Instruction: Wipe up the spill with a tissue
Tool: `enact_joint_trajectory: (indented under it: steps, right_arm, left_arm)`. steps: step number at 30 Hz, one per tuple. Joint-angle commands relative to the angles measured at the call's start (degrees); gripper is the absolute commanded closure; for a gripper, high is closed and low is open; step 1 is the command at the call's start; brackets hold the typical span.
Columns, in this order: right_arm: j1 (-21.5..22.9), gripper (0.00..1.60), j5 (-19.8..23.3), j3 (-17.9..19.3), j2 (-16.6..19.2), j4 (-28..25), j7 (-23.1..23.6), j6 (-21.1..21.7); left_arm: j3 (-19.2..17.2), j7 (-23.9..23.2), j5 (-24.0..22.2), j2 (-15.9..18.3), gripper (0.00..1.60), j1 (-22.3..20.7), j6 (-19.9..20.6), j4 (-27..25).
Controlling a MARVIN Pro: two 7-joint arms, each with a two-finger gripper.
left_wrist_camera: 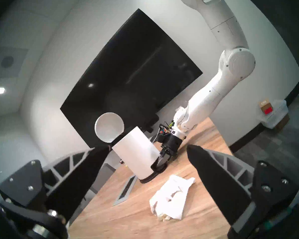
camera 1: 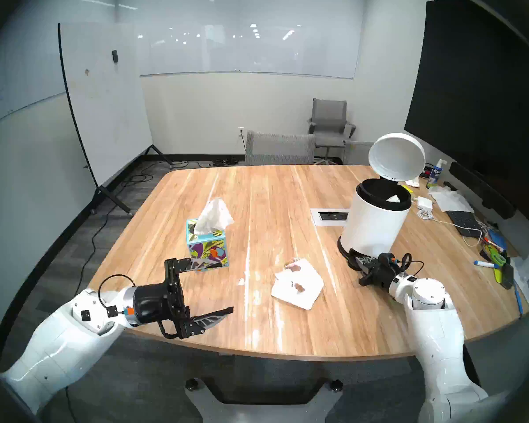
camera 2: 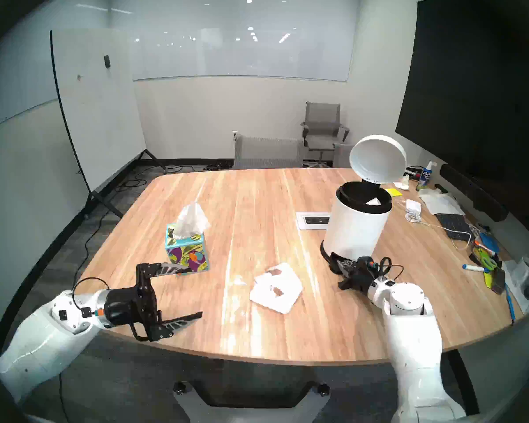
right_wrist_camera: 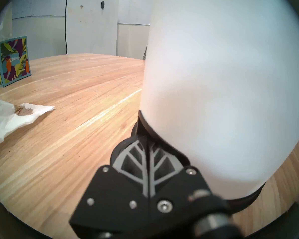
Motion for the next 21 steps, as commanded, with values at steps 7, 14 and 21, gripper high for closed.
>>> enact_joint_trajectory:
  steps: [7,14,21]
  right_arm:
    - [-2.59,1.60,-2.41,-1.55,-0.05,4.85,-0.73,3.51]
    - [-2.49,1.60,-2.48,-1.71,0.04,4.99,-0.81,3.75]
    - [-2.56,1.60,-2.30,-1.74,0.08,4.90,-0.77,3.64]
  left_arm:
    - [2.93,-2.15,-4.52,0.90,0.00,-5.14,9.50,0.02]
    - [4.95,-3.36,-3.81,0.26,0.00,-5.54,11.65,1.09]
    - [8.69,-3.38,-0.42,-3.04,0.00,-7.85,13.66,3.42]
